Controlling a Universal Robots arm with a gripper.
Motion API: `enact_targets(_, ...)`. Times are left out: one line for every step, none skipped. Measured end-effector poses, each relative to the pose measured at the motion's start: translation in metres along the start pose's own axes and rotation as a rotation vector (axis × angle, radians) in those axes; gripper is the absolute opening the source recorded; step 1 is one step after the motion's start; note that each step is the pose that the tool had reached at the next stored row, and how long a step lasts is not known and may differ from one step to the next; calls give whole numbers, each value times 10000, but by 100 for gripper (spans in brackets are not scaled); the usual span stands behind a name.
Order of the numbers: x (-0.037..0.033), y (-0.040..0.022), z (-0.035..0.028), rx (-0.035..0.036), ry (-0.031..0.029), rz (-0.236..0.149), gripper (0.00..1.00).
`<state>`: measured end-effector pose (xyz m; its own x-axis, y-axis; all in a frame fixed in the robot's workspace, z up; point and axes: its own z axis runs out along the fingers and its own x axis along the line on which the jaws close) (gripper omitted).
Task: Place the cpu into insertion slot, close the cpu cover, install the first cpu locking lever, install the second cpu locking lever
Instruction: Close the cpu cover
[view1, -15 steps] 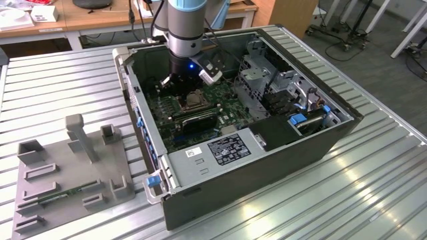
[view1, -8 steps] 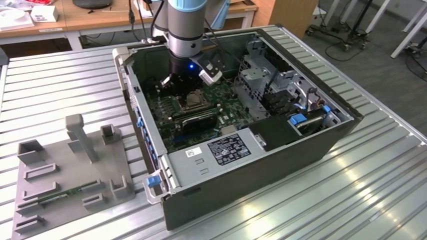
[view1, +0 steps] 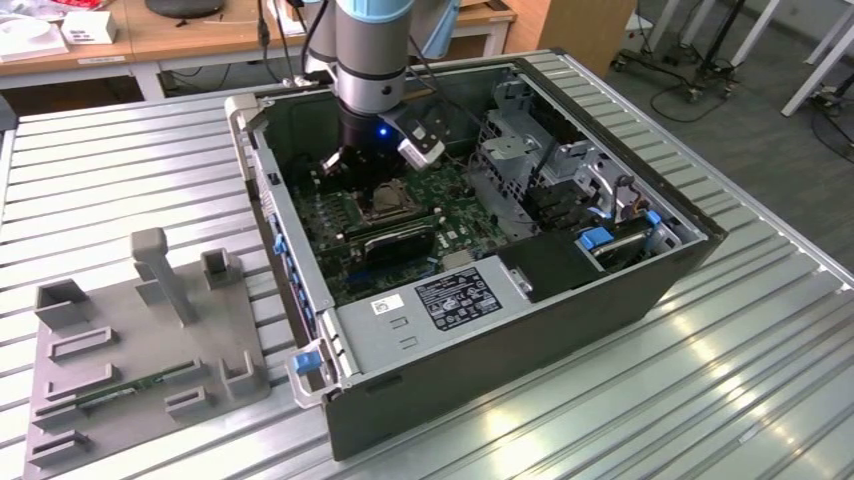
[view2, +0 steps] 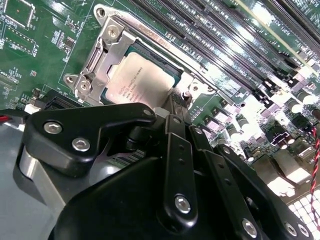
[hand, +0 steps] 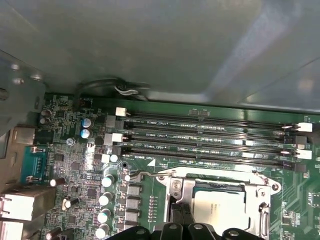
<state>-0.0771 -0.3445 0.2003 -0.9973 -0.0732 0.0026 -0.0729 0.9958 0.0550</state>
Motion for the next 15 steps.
enact_targets(1,-1,-12,7,6,1,11)
enact_targets(1,0,-19,4,4,0,11)
enact_targets(1,0,-26,6,5,0,11)
enact_targets(1,0,-33,7,5,1,11)
enact_targets(1,1,-42,7,5,0,11)
enact_targets(1,1,-54,7,5,0,11)
enact_targets(1,2,-66,6,5,1,11)
enact_targets(1,3,-82,7,6,0,11)
enact_targets(1,4,-97,8,6,1,11)
enact_targets(1,5,-112,8,6,1,11)
enact_targets(1,6,-127,7,5,1,11)
enact_targets(2,6,-141,7,5,1,11)
enact_targets(2,7,-151,8,6,1,11)
enact_targets(1,7,-151,5,5,0,11)
enact_targets(1,7,-151,5,4,0,11)
